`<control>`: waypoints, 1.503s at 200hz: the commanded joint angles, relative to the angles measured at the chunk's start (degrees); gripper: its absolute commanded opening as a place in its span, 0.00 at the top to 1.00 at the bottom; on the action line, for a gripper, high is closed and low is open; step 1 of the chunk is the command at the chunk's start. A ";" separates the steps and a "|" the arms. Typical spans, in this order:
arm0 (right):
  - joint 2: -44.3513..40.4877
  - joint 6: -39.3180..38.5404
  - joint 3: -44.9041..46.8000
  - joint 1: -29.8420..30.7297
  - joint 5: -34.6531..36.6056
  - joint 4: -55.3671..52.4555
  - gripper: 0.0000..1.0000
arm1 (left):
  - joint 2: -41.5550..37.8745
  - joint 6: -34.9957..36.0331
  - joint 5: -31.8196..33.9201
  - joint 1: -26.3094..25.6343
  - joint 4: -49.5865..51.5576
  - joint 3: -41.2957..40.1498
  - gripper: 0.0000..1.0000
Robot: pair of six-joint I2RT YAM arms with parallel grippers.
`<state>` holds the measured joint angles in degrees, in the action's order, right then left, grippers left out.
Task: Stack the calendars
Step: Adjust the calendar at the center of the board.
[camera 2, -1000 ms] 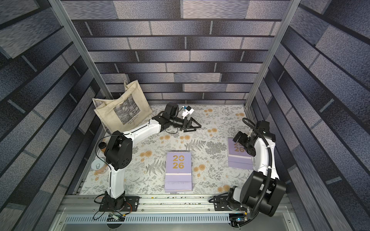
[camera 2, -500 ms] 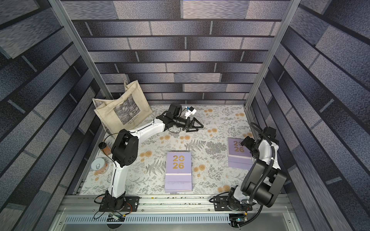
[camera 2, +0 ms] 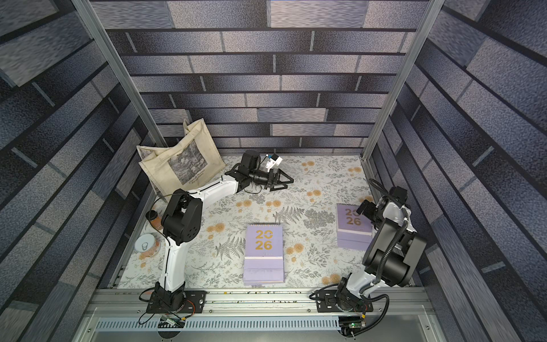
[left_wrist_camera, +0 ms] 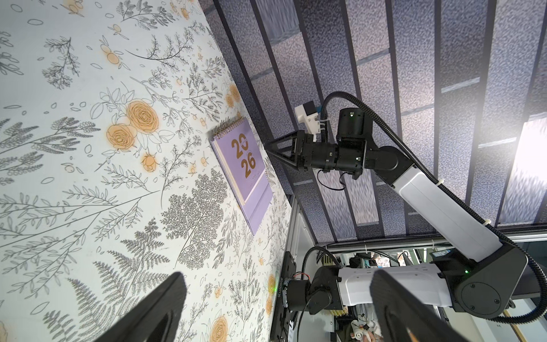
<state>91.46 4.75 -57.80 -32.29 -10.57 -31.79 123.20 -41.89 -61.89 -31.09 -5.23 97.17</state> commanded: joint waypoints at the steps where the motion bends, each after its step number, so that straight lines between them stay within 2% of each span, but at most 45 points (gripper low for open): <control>1: 3.04 -2.96 -1.92 -0.52 -1.21 1.93 0.01 | 0.90 -1.00 -1.76 -0.20 -2.68 -0.80 0.00; 46: 7.20 -5.33 -4.87 -1.62 -4.06 2.30 0.00 | 1.34 -1.09 -2.58 0.21 -3.03 -0.47 0.00; 118: 9.72 -5.77 -4.29 -1.81 -11.24 3.52 0.00 | 3.97 -3.57 -3.85 1.10 -5.66 0.45 0.00; 257: 15.05 -7.13 -7.87 -1.63 -9.89 1.20 0.00 | 6.88 -4.31 -4.51 1.91 -5.05 3.29 0.00; 300: 13.17 -5.49 -5.05 1.19 -11.73 -0.54 0.02 | 6.97 -4.49 -4.58 1.82 -4.98 3.81 0.00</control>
<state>104.84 -1.58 -65.14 -33.12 -20.71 -28.45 129.64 -45.54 -64.88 -29.52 -9.87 99.04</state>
